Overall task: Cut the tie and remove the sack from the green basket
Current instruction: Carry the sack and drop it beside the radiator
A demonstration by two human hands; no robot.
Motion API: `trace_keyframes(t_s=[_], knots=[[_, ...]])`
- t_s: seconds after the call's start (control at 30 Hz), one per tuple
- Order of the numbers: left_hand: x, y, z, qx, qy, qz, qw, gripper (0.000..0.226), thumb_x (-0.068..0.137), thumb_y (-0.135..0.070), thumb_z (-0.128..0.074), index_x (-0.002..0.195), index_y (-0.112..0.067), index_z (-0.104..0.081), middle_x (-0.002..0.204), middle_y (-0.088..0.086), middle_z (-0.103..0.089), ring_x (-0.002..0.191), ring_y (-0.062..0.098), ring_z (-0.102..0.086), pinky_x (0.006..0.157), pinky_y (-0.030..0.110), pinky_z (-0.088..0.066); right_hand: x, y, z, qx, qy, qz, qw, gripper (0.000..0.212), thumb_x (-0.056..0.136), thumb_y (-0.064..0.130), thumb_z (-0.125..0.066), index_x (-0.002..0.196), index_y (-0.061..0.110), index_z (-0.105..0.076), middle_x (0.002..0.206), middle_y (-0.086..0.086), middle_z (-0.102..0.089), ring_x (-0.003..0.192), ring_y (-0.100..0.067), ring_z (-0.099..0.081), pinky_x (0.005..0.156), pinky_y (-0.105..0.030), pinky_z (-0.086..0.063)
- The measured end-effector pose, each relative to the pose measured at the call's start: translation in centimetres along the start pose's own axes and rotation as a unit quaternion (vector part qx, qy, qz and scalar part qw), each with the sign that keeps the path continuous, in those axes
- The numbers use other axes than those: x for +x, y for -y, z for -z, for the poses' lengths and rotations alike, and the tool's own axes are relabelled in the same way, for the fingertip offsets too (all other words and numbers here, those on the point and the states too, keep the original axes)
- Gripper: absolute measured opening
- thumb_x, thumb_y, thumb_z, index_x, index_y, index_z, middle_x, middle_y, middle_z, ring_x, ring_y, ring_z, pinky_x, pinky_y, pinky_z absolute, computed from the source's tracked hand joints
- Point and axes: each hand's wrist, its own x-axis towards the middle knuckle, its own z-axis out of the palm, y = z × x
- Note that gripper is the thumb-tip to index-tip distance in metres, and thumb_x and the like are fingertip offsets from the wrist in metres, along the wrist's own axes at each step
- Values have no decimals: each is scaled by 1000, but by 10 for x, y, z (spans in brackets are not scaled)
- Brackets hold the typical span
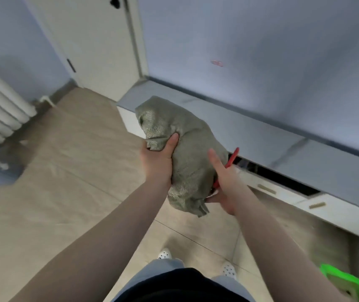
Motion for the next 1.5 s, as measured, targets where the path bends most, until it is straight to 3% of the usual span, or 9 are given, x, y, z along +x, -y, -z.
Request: trace_keyframes(t_s=[0.23,0.43,0.53,0.67,0.83,1.03,1.13,1.27,1.5], knots=[[46,-29,78,-183,-57,113,975,45,77,-47,-75,109,-17,-68,101,0,-76,95,16,-72,86,39,-58,44,34,-142,111,131,-3,985,63,75,62,-67,118,17,-64,104,-6,-76,93,-22,-74,83,-42,-56],[116,-59,141,-203,-76,102,971,62,60,-64,-72,105,-21,-68,106,0,-75,99,18,-70,94,45,-54,85,38,-245,90,110,20,990,69,63,44,-87,119,11,-64,110,-9,-74,97,-28,-72,83,-47,-58],[156,-61,160,-188,-78,203,958,82,62,-77,-61,123,-22,-56,132,-1,-61,121,23,-57,106,58,-38,111,47,-282,86,93,56,990,55,71,35,-83,117,12,-63,109,-5,-74,93,-24,-73,71,-40,-61],[214,-74,167,-277,27,302,912,106,53,-84,-51,140,-25,-39,146,10,-44,133,43,-41,94,81,-24,158,78,-332,63,71,114,989,71,61,36,-88,122,16,-58,117,-2,-70,102,-23,-70,86,-49,-57],[306,-107,180,-400,-45,245,882,85,63,-76,-62,128,-24,-55,126,11,-63,112,36,-60,90,60,-50,206,101,-404,74,176,108,976,51,82,25,-76,128,15,-58,122,-3,-69,110,-22,-67,90,-46,-56],[392,-126,264,-323,-214,171,906,88,38,-69,-83,115,-29,-65,117,5,-70,106,33,-66,84,62,-53,260,117,-513,-46,272,20,961,58,80,27,-76,133,20,-53,126,4,-67,119,-18,-61,87,-40,-57],[436,-136,326,-285,-273,161,904,60,59,-60,-82,107,-25,-67,109,4,-73,98,29,-70,80,51,-57,291,121,-576,-97,256,-11,962,63,68,39,-84,123,21,-58,126,1,-65,120,-20,-57,86,-51,-56],[496,-146,393,-266,-281,185,904,51,63,-59,-80,99,-26,-65,108,4,-72,98,30,-68,88,54,-54,315,121,-673,-161,274,-7,948,99,49,45,-93,134,20,-48,132,1,-59,118,-22,-56,84,-54,-57],[592,-186,481,-258,-270,216,902,47,64,-63,-78,94,-30,-63,111,4,-70,100,33,-67,88,59,-53,352,117,-802,-154,259,-29,953,77,66,27,-88,132,16,-49,130,0,-60,116,-22,-58,82,-52,-58]])
